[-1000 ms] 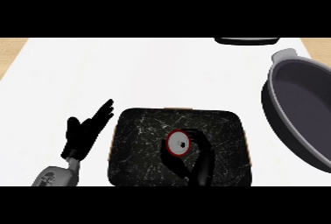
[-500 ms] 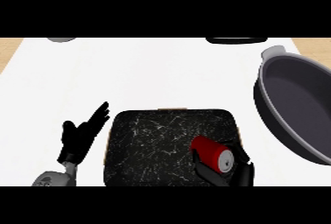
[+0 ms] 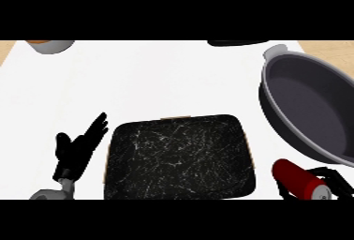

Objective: Pick the can from the tray and place it in the pot

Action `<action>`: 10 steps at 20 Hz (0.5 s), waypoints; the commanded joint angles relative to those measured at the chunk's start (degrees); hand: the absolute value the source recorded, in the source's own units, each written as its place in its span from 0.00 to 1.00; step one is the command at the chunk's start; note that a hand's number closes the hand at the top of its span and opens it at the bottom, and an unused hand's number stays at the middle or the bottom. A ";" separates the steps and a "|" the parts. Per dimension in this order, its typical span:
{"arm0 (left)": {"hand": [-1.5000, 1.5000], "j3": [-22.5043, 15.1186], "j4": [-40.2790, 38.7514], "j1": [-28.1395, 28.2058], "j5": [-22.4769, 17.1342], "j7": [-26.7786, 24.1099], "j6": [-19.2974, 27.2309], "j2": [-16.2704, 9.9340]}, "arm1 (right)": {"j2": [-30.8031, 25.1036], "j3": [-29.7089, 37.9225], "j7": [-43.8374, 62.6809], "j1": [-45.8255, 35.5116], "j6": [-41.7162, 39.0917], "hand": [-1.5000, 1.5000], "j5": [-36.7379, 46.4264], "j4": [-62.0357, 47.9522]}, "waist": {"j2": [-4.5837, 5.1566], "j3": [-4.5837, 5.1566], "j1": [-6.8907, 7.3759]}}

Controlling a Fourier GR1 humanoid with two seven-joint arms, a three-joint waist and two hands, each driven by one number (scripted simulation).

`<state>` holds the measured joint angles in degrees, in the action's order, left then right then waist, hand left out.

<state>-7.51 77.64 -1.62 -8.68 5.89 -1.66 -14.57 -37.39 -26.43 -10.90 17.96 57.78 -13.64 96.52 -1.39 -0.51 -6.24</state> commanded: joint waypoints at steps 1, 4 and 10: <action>0.50 -0.17 1.55 -0.28 -0.37 1.52 -0.09 0.09 | -6.96 10.54 -7.93 7.57 -9.29 1.00 -6.98 1.06 | 0.13 0.04 0.26; 0.50 -0.82 0.45 1.39 0.82 -1.17 -0.73 -0.13 | -8.85 19.37 -15.67 13.24 -15.51 1.00 -11.62 -1.72 | 0.39 0.22 1.16; 0.50 -0.50 2.81 -1.12 0.15 2.82 -1.91 -0.68 | -12.63 34.67 -24.97 23.83 -26.52 1.00 -16.97 -4.31 | 0.99 0.50 3.95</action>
<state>-8.19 79.63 -1.66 -8.32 6.95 -2.79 -14.81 -48.24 -0.15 -29.69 35.84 37.70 -27.60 94.42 -0.73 -0.12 -3.71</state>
